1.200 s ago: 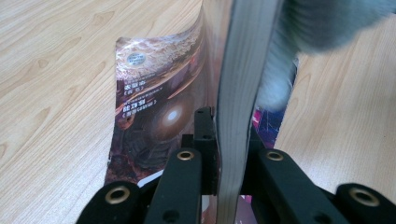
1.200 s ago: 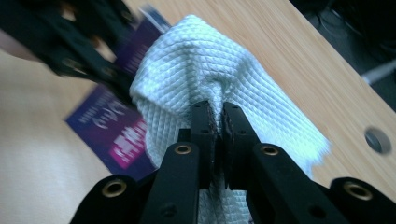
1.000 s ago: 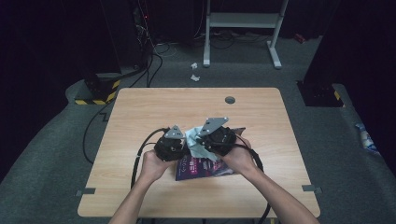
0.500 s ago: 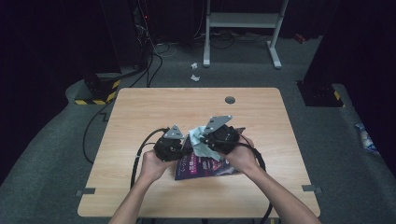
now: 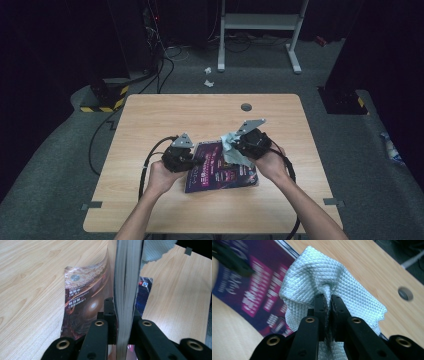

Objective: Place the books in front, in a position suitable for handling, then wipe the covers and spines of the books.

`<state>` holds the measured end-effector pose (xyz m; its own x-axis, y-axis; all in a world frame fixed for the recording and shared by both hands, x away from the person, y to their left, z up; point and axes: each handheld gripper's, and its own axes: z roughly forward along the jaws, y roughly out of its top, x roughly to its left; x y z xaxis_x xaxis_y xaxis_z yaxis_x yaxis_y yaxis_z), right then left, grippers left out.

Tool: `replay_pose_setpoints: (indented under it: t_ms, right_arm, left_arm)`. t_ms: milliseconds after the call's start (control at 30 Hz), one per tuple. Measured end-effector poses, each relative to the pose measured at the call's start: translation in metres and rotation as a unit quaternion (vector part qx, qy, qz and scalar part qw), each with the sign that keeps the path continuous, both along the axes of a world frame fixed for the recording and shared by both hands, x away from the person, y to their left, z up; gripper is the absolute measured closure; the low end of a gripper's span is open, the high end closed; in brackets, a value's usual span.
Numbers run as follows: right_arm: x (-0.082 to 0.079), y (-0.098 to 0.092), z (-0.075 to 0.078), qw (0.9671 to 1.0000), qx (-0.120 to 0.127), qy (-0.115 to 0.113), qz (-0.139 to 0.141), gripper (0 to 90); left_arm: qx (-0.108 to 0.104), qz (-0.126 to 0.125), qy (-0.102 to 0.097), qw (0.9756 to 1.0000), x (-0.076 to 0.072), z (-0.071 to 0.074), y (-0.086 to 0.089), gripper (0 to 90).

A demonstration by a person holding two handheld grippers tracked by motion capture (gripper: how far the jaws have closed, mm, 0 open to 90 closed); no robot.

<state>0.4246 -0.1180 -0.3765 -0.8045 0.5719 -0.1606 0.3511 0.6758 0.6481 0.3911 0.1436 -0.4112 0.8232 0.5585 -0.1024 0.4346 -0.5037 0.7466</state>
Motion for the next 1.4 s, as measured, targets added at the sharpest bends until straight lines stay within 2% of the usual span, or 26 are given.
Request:
replay_pose_setpoints:
  t_ms: [133, 233, 433, 533, 700, 900, 1233, 1400]
  right_arm:
    - [0.007, -0.011, -0.006, 0.9998, -0.003, 0.009, -0.019, 84.4]
    - [0.009, -0.013, -0.006, 0.9995, 0.005, 0.017, -0.025, 84.4]
    - [-0.007, 0.006, 0.006, 0.9997, 0.015, -0.008, 0.020, 84.4]
    - [-0.005, 0.007, 0.007, 0.9996, 0.016, -0.007, 0.020, 84.4]
    - [0.006, -0.009, -0.002, 0.9998, 0.013, 0.008, -0.015, 84.4]
    - [0.018, -0.032, -0.016, 0.9983, 0.009, 0.023, -0.053, 84.4]
    - [0.027, -0.056, -0.032, 0.9957, 0.003, 0.038, -0.085, 84.3]
    - [0.031, -0.070, -0.043, 0.9931, -0.009, 0.055, -0.103, 84.3]
  left_arm:
    - [-0.002, 0.000, 0.001, 1.0000, 0.000, 0.001, 0.001, 84.0]
    - [-0.001, 0.001, 0.002, 1.0000, 0.001, 0.001, 0.001, 83.9]
    - [-0.001, 0.000, -0.002, 1.0000, -0.001, 0.004, 0.002, 83.9]
    - [-0.003, 0.001, -0.002, 1.0000, -0.002, 0.006, 0.005, 84.0]
    - [-0.006, 0.002, -0.005, 1.0000, -0.004, 0.008, 0.009, 84.0]
    - [-0.011, -0.001, -0.006, 0.9999, -0.005, 0.010, 0.011, 84.0]
    - [-0.017, -0.002, -0.008, 0.9998, -0.007, 0.012, 0.013, 84.0]
    - [-0.026, 0.002, -0.008, 0.9996, -0.007, 0.013, 0.017, 84.0]
